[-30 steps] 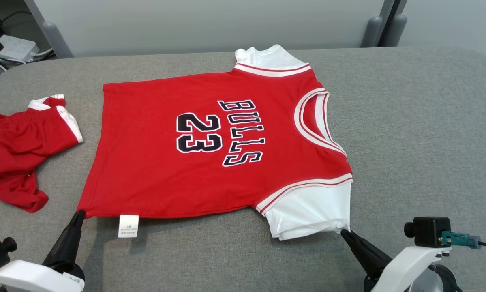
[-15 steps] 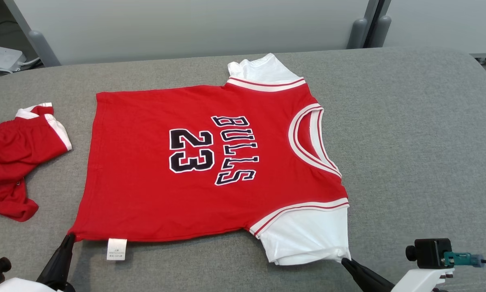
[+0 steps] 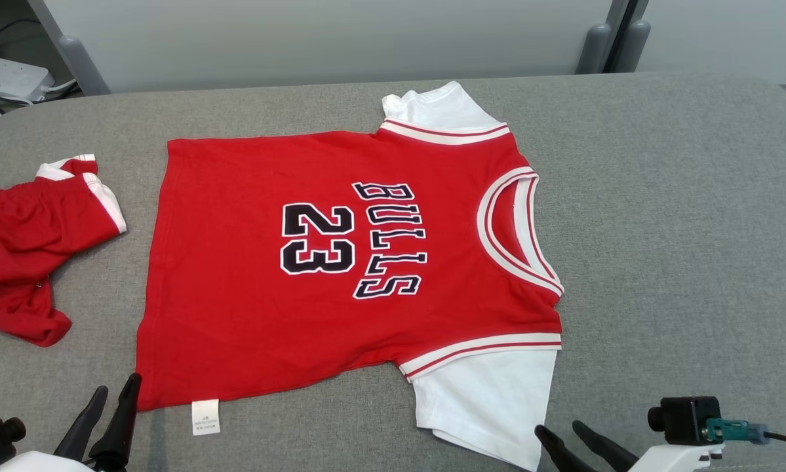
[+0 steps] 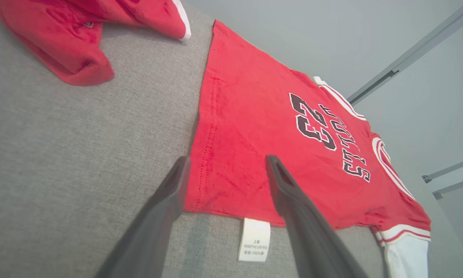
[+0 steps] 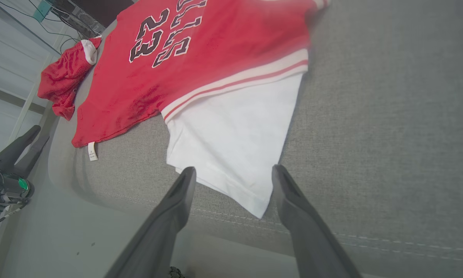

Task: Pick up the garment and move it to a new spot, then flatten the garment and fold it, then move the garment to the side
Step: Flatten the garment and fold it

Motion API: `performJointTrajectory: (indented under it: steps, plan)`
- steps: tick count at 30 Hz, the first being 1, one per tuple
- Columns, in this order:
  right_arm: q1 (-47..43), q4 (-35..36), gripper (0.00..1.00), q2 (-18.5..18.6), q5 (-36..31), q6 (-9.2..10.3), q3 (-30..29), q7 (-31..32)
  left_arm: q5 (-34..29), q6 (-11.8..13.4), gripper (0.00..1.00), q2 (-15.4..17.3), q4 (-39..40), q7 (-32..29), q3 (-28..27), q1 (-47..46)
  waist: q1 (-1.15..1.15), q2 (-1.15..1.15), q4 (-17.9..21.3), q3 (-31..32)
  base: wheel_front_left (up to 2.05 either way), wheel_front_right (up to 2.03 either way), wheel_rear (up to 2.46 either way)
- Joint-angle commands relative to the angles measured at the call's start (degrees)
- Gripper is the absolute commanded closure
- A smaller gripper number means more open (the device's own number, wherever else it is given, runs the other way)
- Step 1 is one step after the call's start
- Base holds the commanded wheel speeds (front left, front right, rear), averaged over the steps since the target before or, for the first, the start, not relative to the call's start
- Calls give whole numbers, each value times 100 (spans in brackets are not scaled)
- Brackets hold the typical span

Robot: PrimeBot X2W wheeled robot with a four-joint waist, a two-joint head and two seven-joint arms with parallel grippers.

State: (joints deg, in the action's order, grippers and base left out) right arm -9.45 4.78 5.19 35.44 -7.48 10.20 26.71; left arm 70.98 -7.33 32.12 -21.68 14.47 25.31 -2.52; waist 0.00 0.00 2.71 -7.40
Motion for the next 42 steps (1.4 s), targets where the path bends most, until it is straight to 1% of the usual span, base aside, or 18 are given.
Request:
performJointTrajectory:
  steps: [1,3,7,14,27,31,33,39,42]
  plan:
    - [241,161,0,41,-42,-1,133,-110,-50,-15,0,231,74,52,-260,-142,0,0,-3,-5,0,0,0]
    - [307,155,0,52,-108,-1,123,-276,-158,-15,0,252,64,52,-247,-142,0,0,-7,5,0,0,0]
    - [483,122,0,100,-379,-1,38,-759,-405,-15,0,215,81,52,-486,-134,0,0,-19,50,0,0,0]
    - [767,-277,0,-1,-903,-1,-75,-1588,-896,-15,0,-13,261,52,-928,-87,0,0,-82,153,0,0,0]
    - [1322,-1061,0,-190,-1532,-1,-64,-2619,-1608,-15,0,-359,448,52,-1546,62,0,0,-179,367,0,0,0]
    - [1434,-1234,0,-209,-1731,-1,-136,-2941,-1944,-15,0,-449,474,52,-1683,109,0,0,-213,467,0,0,0]
    - [1480,-1347,0,-218,-1926,-1,-194,-3130,-2174,-15,0,-588,534,52,-1834,141,0,0,-237,549,0,0,0]
    - [1510,-1379,0,-227,-2243,-1,-224,-3364,-2544,-15,0,-724,675,52,-1982,239,0,0,-250,657,0,0,0]
    - [1506,-1368,0,-229,-2319,-1,-211,-3488,-2880,-15,0,-782,730,52,-2077,277,0,0,-247,706,0,0,0]
